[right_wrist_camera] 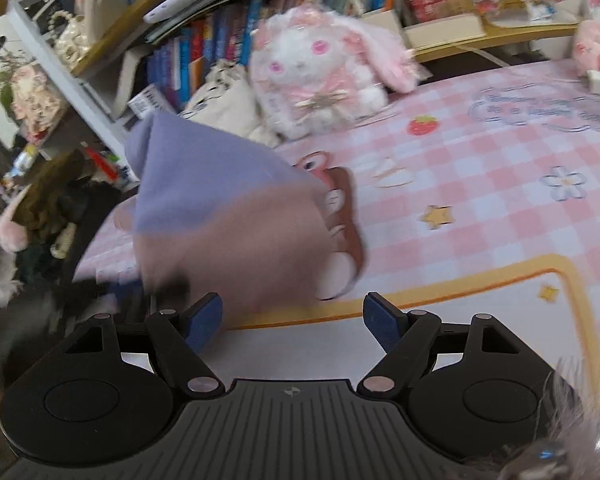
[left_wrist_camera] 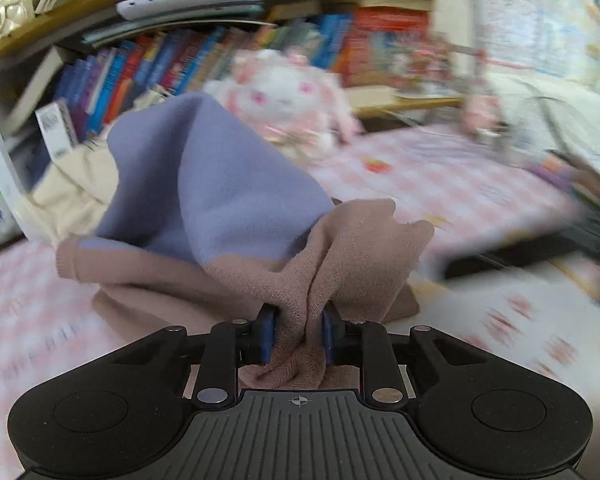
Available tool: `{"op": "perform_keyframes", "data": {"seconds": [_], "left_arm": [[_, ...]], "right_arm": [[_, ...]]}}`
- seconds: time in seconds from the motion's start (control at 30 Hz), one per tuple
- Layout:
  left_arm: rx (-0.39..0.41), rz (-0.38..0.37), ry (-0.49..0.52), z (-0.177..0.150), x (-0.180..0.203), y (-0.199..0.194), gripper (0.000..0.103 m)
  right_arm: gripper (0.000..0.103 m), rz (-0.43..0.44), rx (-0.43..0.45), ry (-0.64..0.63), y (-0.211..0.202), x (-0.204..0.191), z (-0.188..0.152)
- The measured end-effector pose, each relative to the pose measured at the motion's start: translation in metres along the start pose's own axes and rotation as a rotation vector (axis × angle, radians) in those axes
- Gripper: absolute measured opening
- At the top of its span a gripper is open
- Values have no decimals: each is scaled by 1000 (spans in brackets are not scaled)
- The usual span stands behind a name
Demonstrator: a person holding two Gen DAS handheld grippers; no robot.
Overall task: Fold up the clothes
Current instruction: 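Grasp the lavender-mauve sweater with the left gripper while the right gripper grasps it too, then lift the sweater with both grippers and shake it open above the mat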
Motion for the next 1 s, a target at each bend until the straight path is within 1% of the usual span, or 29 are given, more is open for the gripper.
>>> {"op": "perform_keyframes", "data": {"seconds": [0.07,0.13,0.17,0.23,0.27,0.33,0.4,0.47,0.5,0.57,0.6,0.63,0.67,0.7,0.73,0.77,0.8,0.83,0.87,0.9,0.93,0.97,1.0], "left_arm": [[-13,-32,8,-14,4,-20,23],[-26,-65,16,-29,8,-41,29],[-32,-81,20,-36,10,-51,31],[-34,-102,31,-43,9,-66,47],[-28,-105,38,-44,5,-70,52],[4,-102,3,-48,-12,-84,76],[28,-89,-66,-51,-36,-91,82],[23,-66,-151,-59,-63,-92,84],[10,-42,-184,-63,-77,-91,84],[-27,37,-233,-75,-104,-87,84],[-30,64,-249,-79,-112,-88,84],[-31,91,-265,-83,-120,-90,84],[-33,117,-280,-88,-128,-91,84],[-34,144,-295,-92,-136,-93,84],[-35,170,-311,-96,-144,-95,84],[-37,197,-326,-101,-152,-97,84],[-38,223,-342,-105,-160,-98,84],[-39,250,-357,-109,-168,-100,84],[-41,276,-372,-114,-176,-102,84],[-42,303,-388,-118,-184,-104,84],[-38,304,-395,-121,-187,-105,84],[-33,303,-403,-126,-190,-107,84],[-33,302,-407,-130,-192,-107,84]], "right_arm": [[78,21,-15,13,6,-4,-2],[78,27,-28,32,9,-6,-5],[78,20,-32,31,9,-9,-5],[78,-5,-21,-7,6,-18,-3],[78,-23,-6,-54,3,-26,0],[78,-50,24,-162,-1,-44,5],[78,-34,33,-273,-1,-69,7],[78,4,15,-374,5,-95,2],[78,24,4,-425,9,-109,-2],[78,71,-25,-530,20,-136,-11],[78,107,-50,-577,29,-149,-19],[78,142,-88,-611,41,-159,-27],[77,170,-151,-642,55,-170,-36],[77,177,-217,-668,71,-183,-43],[77,158,-276,-697,86,-191,-51],[77,112,-345,-741,106,-198,-60],[77,39,-395,-797,125,-200,-71],[77,-43,-427,-857,142,-198,-82],[76,-108,-449,-904,154,-196,-90],[75,-149,-455,-934,160,-192,-95],[71,-189,-460,-964,166,-188,-100],[70,-214,-464,-978,169,-184,-102],[68,-216,-464,-967,170,-181,-102]]}}
Point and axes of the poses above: each gripper's, at about its wrist camera, not at the fingertips, and y roughly the way its jaws point, x to its right, z to its top, the point moved 3 cm from there along y, roughly the way its jaws point, and after that the axes turned 13 degrees about z, right-handed, at the moved point
